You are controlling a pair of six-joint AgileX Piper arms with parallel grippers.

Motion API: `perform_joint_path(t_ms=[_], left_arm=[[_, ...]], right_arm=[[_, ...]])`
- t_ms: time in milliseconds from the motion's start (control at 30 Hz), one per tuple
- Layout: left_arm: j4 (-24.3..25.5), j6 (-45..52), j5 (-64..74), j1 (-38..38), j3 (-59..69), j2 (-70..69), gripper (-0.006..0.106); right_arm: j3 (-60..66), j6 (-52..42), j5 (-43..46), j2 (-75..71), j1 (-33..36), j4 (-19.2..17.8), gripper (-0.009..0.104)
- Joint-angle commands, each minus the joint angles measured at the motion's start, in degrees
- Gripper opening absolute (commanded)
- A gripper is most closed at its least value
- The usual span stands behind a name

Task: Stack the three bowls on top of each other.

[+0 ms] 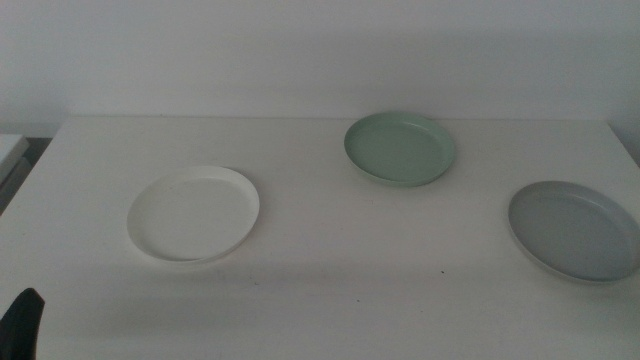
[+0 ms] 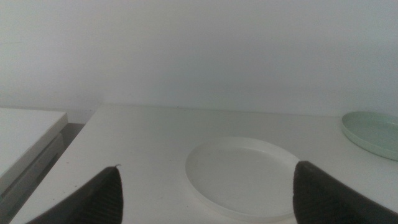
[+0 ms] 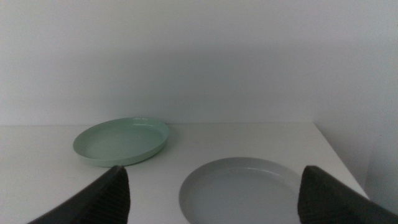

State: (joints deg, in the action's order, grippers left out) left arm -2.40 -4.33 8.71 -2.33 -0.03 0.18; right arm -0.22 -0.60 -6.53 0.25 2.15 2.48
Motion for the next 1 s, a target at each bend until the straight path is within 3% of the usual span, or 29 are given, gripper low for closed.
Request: perform_joint_path(t_ms=[0,167,267,633,867,967], left_arm=[[-0.02,-0.05,-0.77,-0.04,0.03,-0.18,0.094],[-0.02,-0.05,-0.77,-0.04,0.03,-0.18,0.094],[-0.02,-0.05,-0.77,-0.04,0.03,-0.18,0.094],[-0.02,-0.05,-0.77,-0.04,0.03,-0.18,0.094],[-0.02,-0.05,-0.77,-0.04,0.03,-0.18,0.094],[-0.02,-0.05,-0.77,-0.04,0.03,-0.18,0.094]], right_arm=[[0.22,0.6,1.12,-0.25,-0.45,-0.41,0.093],[-4.67,5.44,1.21,2.89,-0.45,-0.41,0.093],[-12.88,6.19,-4.35,12.14,-0.45,-0.41,0.093],[-48.62,9.14,-51.13,46.92,-0.45,-2.48,0.093],[-58.87,6.35,-53.94,65.07,-2.87,-2.48,0.093],[-61.86,3.91,-53.49,71.97,-7.47,0.07,0.093]])
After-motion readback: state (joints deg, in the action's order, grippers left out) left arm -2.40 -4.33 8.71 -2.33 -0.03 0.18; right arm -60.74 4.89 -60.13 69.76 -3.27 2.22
